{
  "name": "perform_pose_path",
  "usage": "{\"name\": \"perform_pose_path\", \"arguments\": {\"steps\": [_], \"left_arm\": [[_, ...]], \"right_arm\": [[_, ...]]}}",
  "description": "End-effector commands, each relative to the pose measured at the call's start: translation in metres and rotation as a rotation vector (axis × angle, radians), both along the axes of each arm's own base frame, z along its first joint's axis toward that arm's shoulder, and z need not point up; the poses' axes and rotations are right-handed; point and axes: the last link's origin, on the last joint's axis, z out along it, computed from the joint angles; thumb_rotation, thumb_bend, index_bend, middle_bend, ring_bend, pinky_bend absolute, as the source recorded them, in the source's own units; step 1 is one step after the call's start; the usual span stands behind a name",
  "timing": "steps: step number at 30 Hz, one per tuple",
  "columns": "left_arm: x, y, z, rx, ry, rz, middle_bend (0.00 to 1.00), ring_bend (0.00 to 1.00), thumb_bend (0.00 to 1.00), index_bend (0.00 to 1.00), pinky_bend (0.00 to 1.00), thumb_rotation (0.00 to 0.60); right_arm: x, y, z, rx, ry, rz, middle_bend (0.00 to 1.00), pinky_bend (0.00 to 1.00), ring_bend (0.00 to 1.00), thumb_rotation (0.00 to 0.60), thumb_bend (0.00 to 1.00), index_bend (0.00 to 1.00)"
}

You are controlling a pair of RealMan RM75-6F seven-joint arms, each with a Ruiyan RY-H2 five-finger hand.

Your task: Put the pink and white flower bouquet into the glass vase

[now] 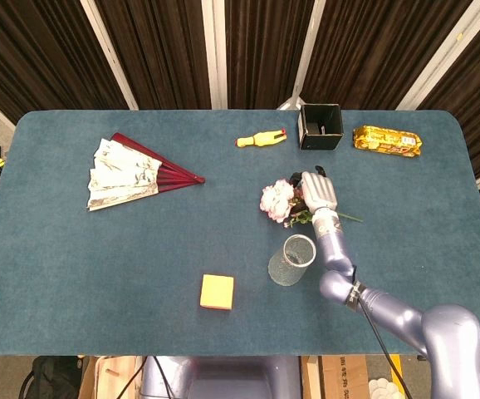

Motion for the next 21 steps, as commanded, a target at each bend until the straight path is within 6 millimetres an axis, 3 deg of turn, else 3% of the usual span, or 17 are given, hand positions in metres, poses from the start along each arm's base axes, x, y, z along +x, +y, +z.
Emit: {"name": "perform_pose_path", "arguments": {"steps": [1,13,21], "left_arm": [[0.000,0.000,0.000,-0.001,0.000,0.000,0.00,0.00,0.25,0.10,0.02,0.600],[0.001,0.002,-0.003,-0.017,-0.003,-0.001,0.00,0.00,0.25,0.10,0.02,0.600],[0.000,0.003,-0.003,-0.016,-0.006,0.005,0.00,0.00,0.25,0.10,0.02,0.600]], "right_arm": [[-0.002,-0.001,0.006,-0.003,-0.021,-0.008,0.48,0.09,0.53,0.600,0.22,0.58],[-0.001,-0.008,0.037,-0.034,-0.181,-0.032,0.51,0.11,0.55,0.600,0.26,0.63],[0.003,-0.018,0.073,-0.101,-0.356,-0.017,0.51,0.11,0.55,0.600,0.26,0.63]]}}
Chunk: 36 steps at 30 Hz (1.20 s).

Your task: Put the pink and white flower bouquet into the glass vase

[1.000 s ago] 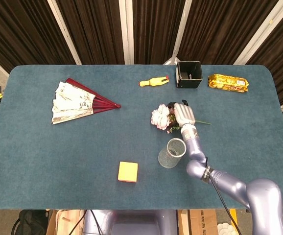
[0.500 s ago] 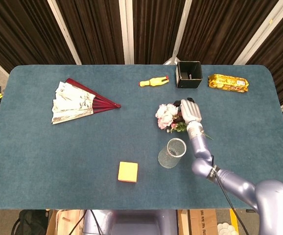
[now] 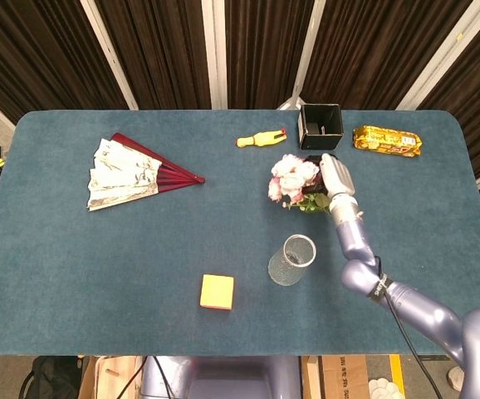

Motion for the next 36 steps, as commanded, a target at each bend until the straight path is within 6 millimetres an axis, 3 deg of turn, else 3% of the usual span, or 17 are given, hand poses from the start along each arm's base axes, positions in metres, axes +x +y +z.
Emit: {"name": "perform_pose_path", "arguments": {"steps": [1,9,11,20,26,28,36], "left_arm": [[0.000,0.000,0.000,0.001,0.000,0.001,0.00,0.00,0.25,0.10,0.02,0.600],[-0.001,0.000,0.001,0.002,-0.004,0.001,0.00,0.00,0.25,0.10,0.02,0.600],[0.000,0.000,0.000,-0.002,-0.007,-0.001,0.00,0.00,0.25,0.10,0.02,0.600],[-0.001,0.001,0.000,-0.010,-0.015,-0.002,0.00,0.00,0.25,0.10,0.02,0.600],[0.001,0.000,-0.002,-0.023,-0.014,-0.016,0.00,0.00,0.25,0.10,0.02,0.600],[0.001,-0.001,-0.001,-0.021,-0.019,-0.018,0.00,0.00,0.25,0.10,0.02,0.600],[0.002,0.001,0.004,0.000,-0.024,-0.065,0.00,0.00,0.25,0.11,0.02,0.600]], "right_arm": [[0.003,-0.004,0.021,-0.047,-0.088,0.014,0.51,0.11,0.55,0.600,0.26,0.63],[0.010,-0.007,0.057,-0.163,-0.234,0.043,0.51,0.11,0.55,0.600,0.26,0.63],[0.015,-0.007,0.088,-0.260,-0.312,0.066,0.51,0.11,0.55,0.600,0.26,0.63],[0.031,0.006,0.130,-0.292,-0.435,0.105,0.51,0.11,0.55,0.600,0.26,0.64],[0.051,0.019,0.158,-0.312,-0.516,0.127,0.51,0.11,0.55,0.600,0.26,0.64],[0.068,0.028,0.183,-0.381,-0.601,0.142,0.51,0.11,0.55,0.600,0.26,0.64],[0.101,0.054,0.212,-0.453,-0.697,0.100,0.51,0.11,0.55,0.600,0.26,0.65]]}}
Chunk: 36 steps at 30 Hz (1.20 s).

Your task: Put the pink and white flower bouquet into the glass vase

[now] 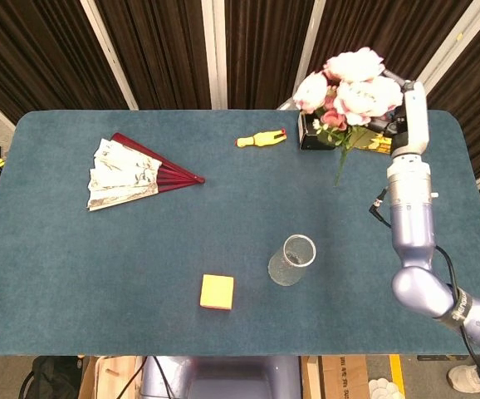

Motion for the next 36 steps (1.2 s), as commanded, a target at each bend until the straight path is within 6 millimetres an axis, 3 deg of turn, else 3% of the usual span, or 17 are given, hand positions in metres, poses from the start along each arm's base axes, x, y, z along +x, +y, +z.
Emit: {"name": "perform_pose_path", "arguments": {"steps": [1,8,16,36], "left_arm": [[0.001,0.001,0.002,0.019,0.003,-0.030,0.00,0.00,0.25,0.11,0.02,0.600],[-0.001,0.000,0.004,0.021,-0.017,-0.048,0.00,0.00,0.25,0.11,0.02,0.600],[-0.002,0.001,0.007,0.015,-0.046,-0.059,0.00,0.00,0.25,0.11,0.02,0.600],[-0.007,-0.001,0.016,0.029,-0.082,-0.063,0.00,0.00,0.25,0.11,0.02,0.600]], "right_arm": [[0.018,0.015,0.022,-0.035,-0.049,-0.015,0.51,0.11,0.55,0.600,0.27,0.65],[0.033,0.043,0.026,-0.013,-0.116,-0.005,0.51,0.11,0.55,0.600,0.27,0.65],[0.033,0.077,0.007,0.048,-0.169,0.004,0.51,0.11,0.55,0.600,0.27,0.65],[0.020,0.099,-0.044,0.091,-0.145,0.014,0.51,0.13,0.55,0.600,0.27,0.65]]}}
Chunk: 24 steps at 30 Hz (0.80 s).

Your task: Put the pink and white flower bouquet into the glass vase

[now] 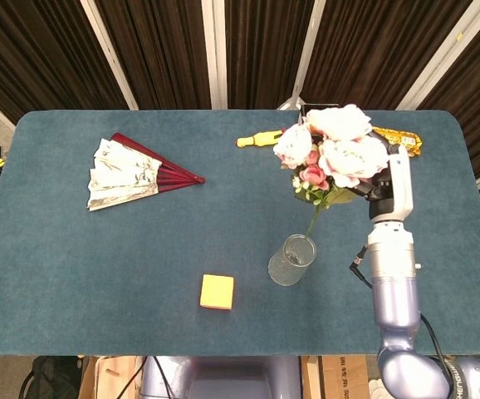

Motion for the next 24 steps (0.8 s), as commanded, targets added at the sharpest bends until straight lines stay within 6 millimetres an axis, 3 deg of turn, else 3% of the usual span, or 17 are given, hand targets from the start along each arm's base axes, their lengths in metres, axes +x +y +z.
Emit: {"name": "perform_pose_path", "arguments": {"steps": [1,24], "left_arm": [[0.000,0.000,0.000,-0.001,0.001,0.000,0.00,0.00,0.25,0.11,0.02,0.600],[0.001,0.001,-0.003,-0.007,0.014,0.003,0.00,0.00,0.25,0.11,0.02,0.600]], "right_arm": [[-0.005,0.001,-0.008,0.013,0.010,-0.004,0.51,0.13,0.55,0.600,0.27,0.65],[-0.031,0.008,-0.045,0.085,-0.011,-0.010,0.51,0.13,0.55,0.600,0.27,0.66]]}}
